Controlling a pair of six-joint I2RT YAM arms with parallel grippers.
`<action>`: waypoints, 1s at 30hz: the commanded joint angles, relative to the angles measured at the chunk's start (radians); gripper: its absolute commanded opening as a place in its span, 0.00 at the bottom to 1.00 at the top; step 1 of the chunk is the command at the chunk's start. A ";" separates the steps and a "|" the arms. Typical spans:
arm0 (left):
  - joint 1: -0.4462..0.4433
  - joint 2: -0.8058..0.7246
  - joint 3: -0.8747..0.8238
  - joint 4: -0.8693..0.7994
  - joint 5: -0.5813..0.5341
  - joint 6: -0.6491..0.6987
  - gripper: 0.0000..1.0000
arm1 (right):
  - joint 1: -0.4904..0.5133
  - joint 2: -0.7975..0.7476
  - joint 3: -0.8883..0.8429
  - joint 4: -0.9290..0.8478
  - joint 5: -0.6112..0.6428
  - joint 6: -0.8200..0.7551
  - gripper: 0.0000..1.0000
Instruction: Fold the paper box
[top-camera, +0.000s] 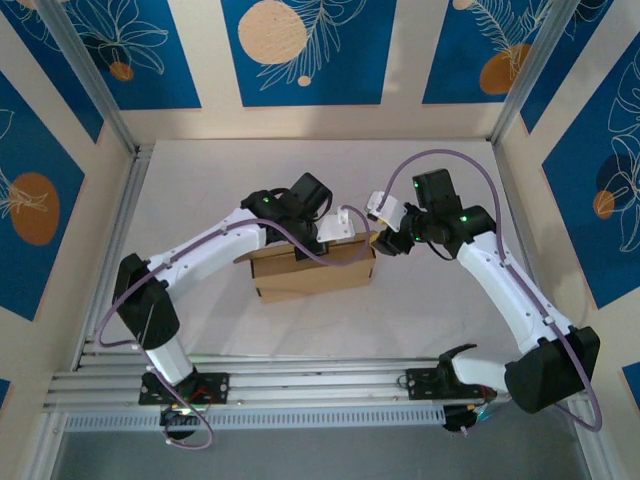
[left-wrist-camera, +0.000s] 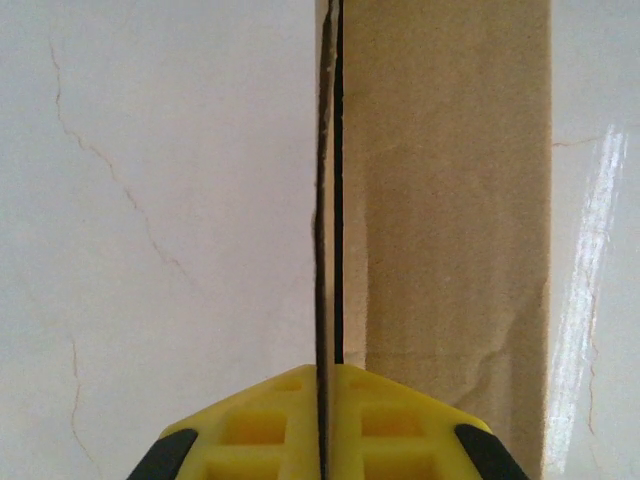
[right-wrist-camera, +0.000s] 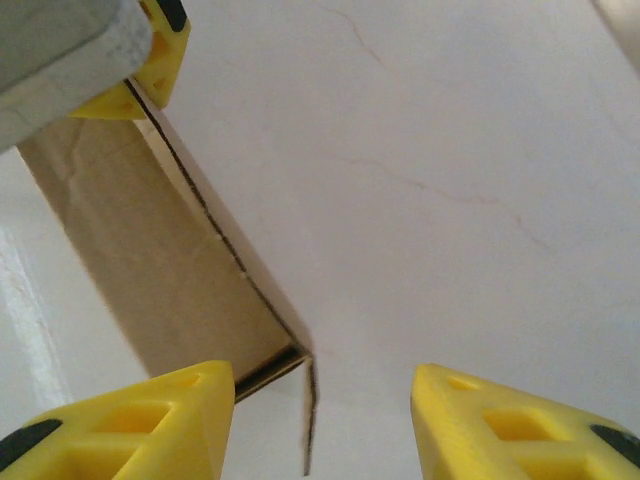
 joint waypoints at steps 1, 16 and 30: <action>0.003 0.015 0.030 -0.029 0.054 0.032 0.00 | 0.000 0.016 -0.002 0.055 -0.079 -0.128 0.51; 0.003 0.023 0.071 -0.057 0.065 0.029 0.06 | 0.077 0.115 0.049 -0.059 -0.199 -0.232 0.19; 0.103 -0.282 -0.116 0.066 0.079 -0.131 0.59 | 0.048 0.064 0.019 -0.070 -0.200 -0.304 0.00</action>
